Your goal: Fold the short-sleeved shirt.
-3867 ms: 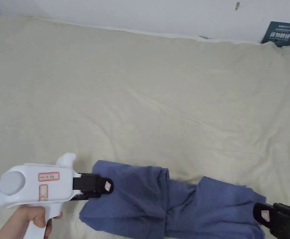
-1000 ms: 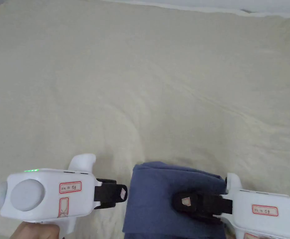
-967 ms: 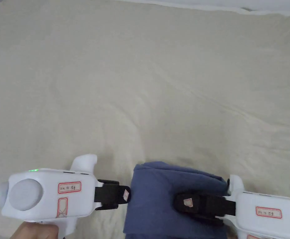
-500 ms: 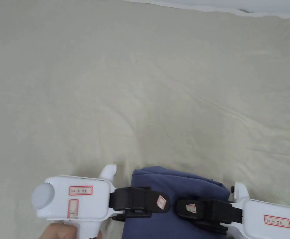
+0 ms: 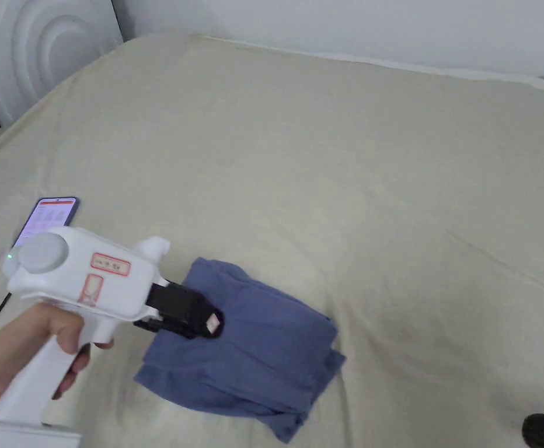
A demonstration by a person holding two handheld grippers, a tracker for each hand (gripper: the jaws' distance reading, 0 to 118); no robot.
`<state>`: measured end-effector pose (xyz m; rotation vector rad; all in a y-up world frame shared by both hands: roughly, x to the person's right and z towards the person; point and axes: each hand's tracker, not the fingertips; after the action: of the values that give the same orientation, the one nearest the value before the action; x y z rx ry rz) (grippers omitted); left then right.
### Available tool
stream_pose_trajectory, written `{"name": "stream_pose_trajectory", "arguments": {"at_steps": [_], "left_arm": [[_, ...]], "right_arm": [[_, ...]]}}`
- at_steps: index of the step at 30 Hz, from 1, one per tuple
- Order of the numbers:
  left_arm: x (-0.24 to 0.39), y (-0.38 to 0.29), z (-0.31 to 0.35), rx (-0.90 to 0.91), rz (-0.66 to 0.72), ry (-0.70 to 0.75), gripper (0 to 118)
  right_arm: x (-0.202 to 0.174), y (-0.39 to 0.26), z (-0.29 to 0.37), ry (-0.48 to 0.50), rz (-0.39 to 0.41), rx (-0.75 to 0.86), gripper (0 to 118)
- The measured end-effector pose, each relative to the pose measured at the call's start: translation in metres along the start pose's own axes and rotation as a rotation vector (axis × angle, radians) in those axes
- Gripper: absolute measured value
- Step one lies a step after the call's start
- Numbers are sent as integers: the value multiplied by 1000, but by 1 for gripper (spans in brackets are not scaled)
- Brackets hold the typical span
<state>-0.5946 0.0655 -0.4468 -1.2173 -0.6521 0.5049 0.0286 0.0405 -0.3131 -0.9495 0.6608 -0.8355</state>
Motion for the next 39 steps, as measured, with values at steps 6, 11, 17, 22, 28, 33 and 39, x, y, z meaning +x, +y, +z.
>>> {"name": "stream_pose_trajectory", "arguments": {"at_steps": [6,11,17,22,28,33,39], "left_arm": [[-65,35,77,46,161,254,17],[-75,45,90,63,135,359,44],[-19,23,113,218,33,420,113],[84,21,62,349,-149,322,0],[239,-1,-44,493,-299,320,0],[346,-3,-84,729,-515,396,0],[459,-6,-84,884,-589,411,0]], "right_arm": [[2,23,36,-128,20,52,1],[-4,36,50,-182,28,83,1],[-19,40,58,-214,85,123,1],[-49,38,73,-451,209,289,1],[-102,44,95,-864,472,513,1],[-147,56,117,-960,624,692,1],[-200,77,137,-992,727,821,1]]}}
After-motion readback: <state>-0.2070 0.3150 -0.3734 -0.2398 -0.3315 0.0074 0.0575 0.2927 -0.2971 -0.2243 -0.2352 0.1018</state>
